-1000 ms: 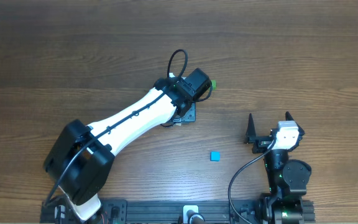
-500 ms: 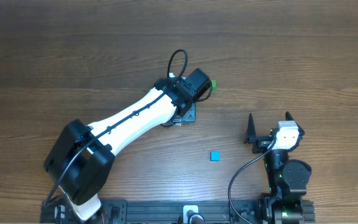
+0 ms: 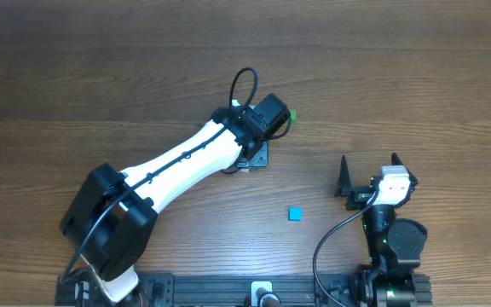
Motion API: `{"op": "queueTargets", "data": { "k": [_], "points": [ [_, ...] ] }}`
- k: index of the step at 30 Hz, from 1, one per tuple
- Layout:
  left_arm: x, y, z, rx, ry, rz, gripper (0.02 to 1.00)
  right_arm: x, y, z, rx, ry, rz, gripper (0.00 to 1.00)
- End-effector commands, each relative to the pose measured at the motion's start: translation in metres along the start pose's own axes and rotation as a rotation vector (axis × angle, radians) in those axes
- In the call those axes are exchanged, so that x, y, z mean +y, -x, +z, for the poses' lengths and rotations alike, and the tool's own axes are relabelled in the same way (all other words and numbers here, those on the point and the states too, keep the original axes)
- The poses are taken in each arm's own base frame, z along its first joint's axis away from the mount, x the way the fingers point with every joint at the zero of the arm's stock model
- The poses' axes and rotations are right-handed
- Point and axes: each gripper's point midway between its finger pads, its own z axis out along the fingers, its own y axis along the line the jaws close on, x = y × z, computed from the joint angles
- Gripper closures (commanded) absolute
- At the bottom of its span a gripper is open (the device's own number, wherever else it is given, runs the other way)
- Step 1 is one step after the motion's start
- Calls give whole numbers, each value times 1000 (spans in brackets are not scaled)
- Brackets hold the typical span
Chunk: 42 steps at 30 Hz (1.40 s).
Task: Stack Cubes
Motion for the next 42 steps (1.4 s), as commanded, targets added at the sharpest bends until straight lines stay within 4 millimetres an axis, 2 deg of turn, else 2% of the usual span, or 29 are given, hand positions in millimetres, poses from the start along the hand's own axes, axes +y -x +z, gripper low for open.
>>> {"op": "queueTargets", "data": {
  "k": [1,17,26,32,42],
  "points": [
    [-2,6,0,-20,7,8,869,1,-2,0,-2,8,-4,9],
    [-1,7,0,-28,16,7,840,1,-2,0,-2,8,-4,7],
    [0,7,1,-29,19,7,770,1,-2,0,-2,8,-4,7],
    [0,6,3,-23,24,8,757,1,-2,0,-2,8,-4,7],
    [0,6,3,-24,25,9,636,1,-2,0,-2,8,-4,7]
  ]
}}
